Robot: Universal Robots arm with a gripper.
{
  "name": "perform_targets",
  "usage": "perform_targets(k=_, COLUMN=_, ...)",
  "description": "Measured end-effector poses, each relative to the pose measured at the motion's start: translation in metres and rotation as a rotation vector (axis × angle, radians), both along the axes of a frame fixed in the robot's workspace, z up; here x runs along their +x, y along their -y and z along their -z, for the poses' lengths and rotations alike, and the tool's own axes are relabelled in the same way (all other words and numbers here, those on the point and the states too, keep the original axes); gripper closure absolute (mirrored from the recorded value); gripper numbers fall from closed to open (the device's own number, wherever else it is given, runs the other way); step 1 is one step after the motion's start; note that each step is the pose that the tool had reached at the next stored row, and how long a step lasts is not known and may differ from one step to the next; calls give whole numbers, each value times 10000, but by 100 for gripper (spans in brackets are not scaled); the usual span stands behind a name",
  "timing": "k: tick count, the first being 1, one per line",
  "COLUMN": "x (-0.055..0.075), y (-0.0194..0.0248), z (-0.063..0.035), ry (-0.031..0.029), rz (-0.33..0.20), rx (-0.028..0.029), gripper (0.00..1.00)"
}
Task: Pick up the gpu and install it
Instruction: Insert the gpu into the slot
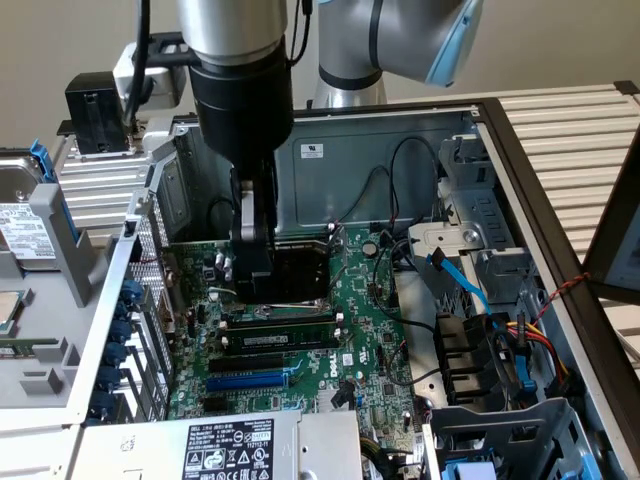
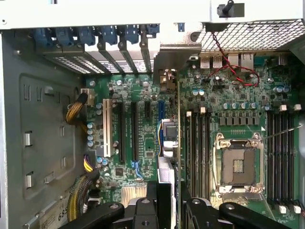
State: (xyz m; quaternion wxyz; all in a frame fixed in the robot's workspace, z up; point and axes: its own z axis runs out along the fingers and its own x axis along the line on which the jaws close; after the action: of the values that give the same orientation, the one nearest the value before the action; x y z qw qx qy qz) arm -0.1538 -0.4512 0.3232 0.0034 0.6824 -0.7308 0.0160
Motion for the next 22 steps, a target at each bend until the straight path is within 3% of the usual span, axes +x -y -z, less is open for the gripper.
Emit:
perform_targets(k=7, x=-69, y=19, z=107, ry=-1, rz=86, rx=12, gripper=72)
perform_targets(k=8, x=-80, y=19, z=117, ry=-1, rz=100, rx=36, gripper=72)
perform_targets(k=12, x=-86, y=18, z=150, ry=-2, rz=118, rx=280, gripper=72)
perform_targets(k=14, x=-94, y=19, z=173, ry=-1, rz=125, rx=346, gripper=72)
perform_targets(k=22, x=-138, y=53, z=298, ry=-19, rz=156, rx=357, gripper=72)
